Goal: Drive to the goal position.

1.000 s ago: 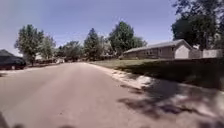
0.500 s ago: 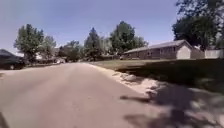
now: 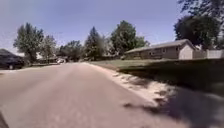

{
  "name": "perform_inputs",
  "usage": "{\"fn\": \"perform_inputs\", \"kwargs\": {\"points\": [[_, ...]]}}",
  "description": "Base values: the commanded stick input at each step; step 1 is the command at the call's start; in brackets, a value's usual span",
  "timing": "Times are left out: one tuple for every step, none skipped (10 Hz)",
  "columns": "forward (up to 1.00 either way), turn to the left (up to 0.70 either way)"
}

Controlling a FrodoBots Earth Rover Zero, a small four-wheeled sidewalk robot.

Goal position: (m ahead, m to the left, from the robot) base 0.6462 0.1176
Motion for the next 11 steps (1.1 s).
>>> {"fn": "perform_inputs", "kwargs": {"points": [[0.7,0.0],[0.7,0.0],[0.7,0.0],[0.7,0.0],[0.7,0.02],[0.7,0.27],[0.7,0.35],[0.7,0.35],[0.7,0.35],[0.7,0.35],[0.7,0.35]]}}
